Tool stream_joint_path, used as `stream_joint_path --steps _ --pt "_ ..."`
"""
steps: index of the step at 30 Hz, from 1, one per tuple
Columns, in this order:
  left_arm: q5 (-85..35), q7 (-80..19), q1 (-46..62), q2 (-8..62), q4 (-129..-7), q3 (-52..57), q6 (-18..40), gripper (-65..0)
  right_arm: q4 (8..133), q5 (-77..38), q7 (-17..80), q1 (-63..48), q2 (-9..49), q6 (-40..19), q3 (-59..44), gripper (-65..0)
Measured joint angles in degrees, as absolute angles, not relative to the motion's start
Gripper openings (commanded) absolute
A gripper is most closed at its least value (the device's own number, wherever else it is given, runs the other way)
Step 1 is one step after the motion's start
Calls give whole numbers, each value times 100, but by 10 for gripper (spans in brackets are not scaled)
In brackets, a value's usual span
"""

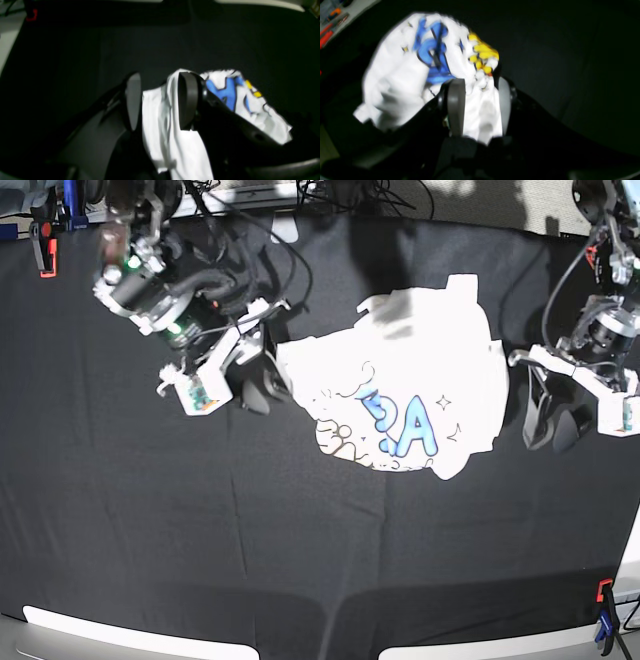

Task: Layout the t-shirt on the table in an organized manner, then fold the t-shirt properly
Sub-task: 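Grasp opposite edges of the white t-shirt with both grippers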

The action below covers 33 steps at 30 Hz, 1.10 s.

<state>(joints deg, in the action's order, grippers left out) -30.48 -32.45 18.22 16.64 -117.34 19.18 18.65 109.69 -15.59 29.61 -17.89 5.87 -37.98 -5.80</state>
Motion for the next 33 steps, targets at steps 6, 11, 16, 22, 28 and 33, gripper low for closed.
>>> stream_joint_path --steps 6,11,16,22,28,33 --pt "-3046 -3155 1857 1662 -11205 1918 1863 -420 9419 -1555 2272 -1546 587 -3715 -602 -430" --pt "-3044 -2764 1855 1651 -10812 1918 1863 -420 8901 -1538 2259 -1345 587 -3708 -602 -430" --pt "-3041 -2700 1855 1649 -10547 1918 1863 -420 8637 -1559 2224 -1341 587 -3710 -600 -430" --pt "-3041 -2698 1855 1649 -10471 1918 1863 -420 8586 -2309 2303 -1347 580 -3852 -600 -430" --pt "-3041 -2700 1855 1649 -10471 1918 1863 -420 8586 -2272 2388 -1347 427 -3865 -596 -430" --pt "-3041 -2700 1855 1649 -10471 1918 1863 -420 8586 -2274 2418 -1347 287 -3865 -580 -435"
